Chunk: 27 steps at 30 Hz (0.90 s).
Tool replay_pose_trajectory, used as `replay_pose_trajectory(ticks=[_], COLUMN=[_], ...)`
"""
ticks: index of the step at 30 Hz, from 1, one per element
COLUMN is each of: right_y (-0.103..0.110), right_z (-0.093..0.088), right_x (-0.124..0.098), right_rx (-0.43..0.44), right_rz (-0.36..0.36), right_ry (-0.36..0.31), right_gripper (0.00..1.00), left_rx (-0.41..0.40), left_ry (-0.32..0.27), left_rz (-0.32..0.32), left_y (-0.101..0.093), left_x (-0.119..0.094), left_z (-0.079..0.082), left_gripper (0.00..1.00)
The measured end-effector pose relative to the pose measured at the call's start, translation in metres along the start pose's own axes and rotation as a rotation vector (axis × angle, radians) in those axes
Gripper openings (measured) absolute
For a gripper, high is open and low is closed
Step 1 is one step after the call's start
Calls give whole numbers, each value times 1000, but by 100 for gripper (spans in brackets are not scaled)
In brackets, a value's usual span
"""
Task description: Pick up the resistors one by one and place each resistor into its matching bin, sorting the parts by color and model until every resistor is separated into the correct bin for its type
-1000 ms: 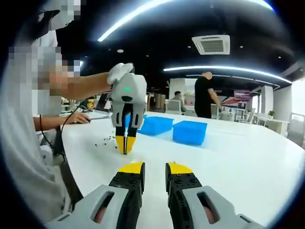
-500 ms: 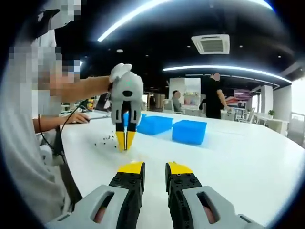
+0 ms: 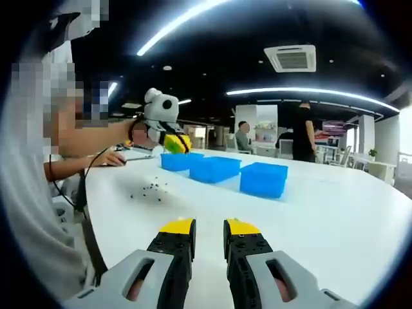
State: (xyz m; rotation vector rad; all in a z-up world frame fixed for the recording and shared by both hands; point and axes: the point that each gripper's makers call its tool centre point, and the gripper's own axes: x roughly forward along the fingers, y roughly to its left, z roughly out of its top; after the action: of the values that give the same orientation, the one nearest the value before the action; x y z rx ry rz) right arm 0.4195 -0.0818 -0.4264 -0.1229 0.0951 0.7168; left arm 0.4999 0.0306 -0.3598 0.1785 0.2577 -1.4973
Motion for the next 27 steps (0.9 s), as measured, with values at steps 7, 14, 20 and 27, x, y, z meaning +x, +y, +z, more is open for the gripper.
replay_pose_trajectory(ticks=[7, 14, 20, 27], right_y=[-3, -4, 0, 4], right_z=[-4, -3, -3, -3], right_x=[-1, -3, -1, 0], right_rx=[9, 12, 11, 8], right_rz=[-2, -9, -4, 2], right_ry=[9, 12, 15, 18], right_gripper=[20, 20, 20, 20], left_rx=[-85, -111, -159, -181], left_ry=[-157, -94, 10, -1], left_rz=[461, 736, 804, 814], left_y=[90, 134, 143, 147], left_x=[-49, -82, -86, -96], left_z=[29, 6, -24, -29], left_gripper=[5, 5, 10, 12])
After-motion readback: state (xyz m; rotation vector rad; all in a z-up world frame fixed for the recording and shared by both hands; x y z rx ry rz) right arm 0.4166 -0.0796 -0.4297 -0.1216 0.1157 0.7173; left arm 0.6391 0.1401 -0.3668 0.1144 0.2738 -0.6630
